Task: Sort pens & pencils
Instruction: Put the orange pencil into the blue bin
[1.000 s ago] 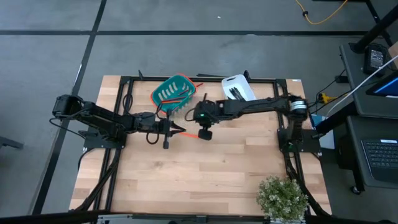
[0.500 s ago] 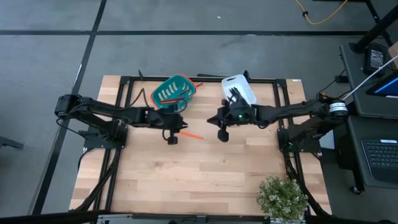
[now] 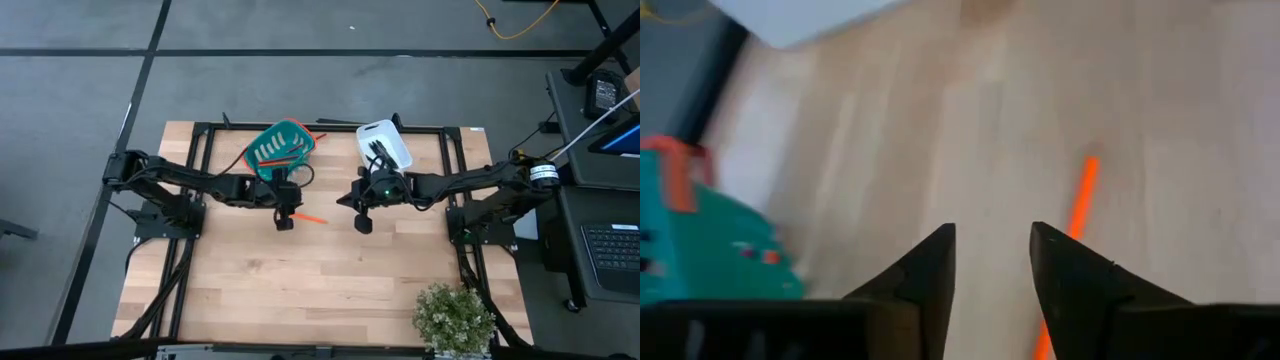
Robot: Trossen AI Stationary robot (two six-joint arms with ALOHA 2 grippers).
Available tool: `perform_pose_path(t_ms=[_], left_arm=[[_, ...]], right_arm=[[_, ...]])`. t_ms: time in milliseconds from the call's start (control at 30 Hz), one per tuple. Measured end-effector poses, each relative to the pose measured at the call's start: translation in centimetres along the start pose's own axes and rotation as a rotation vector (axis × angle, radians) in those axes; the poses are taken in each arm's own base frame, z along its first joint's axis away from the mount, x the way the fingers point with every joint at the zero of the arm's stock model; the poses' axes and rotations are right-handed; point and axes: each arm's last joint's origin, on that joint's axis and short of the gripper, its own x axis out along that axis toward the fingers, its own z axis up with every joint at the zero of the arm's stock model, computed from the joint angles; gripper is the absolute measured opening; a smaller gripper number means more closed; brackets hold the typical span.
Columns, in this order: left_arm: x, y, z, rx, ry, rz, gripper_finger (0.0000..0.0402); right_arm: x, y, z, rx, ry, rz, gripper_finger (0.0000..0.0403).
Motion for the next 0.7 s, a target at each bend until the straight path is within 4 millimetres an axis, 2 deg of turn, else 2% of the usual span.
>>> perform_pose_path(t_ms=[233, 500, 700], left_arm=[[0.8, -0.8, -0.4, -0.013, 0.036, -0.179, 0.0126], [0.8, -0.8, -0.8, 0.008, 0.084, -0.189, 0.0126], [0.6, -0.6, 0.5, 0.071, 0.107, -0.186, 0.0126]], right_arm=[[0.0, 0.0, 0.0, -0.006, 0.000, 0.000, 0.0018], [0.0, 0.0, 0.0, -0.006, 0.000, 0.000, 0.0018], [0.0, 0.0, 0.0, -0.005, 0.000, 0.000, 0.0018]])
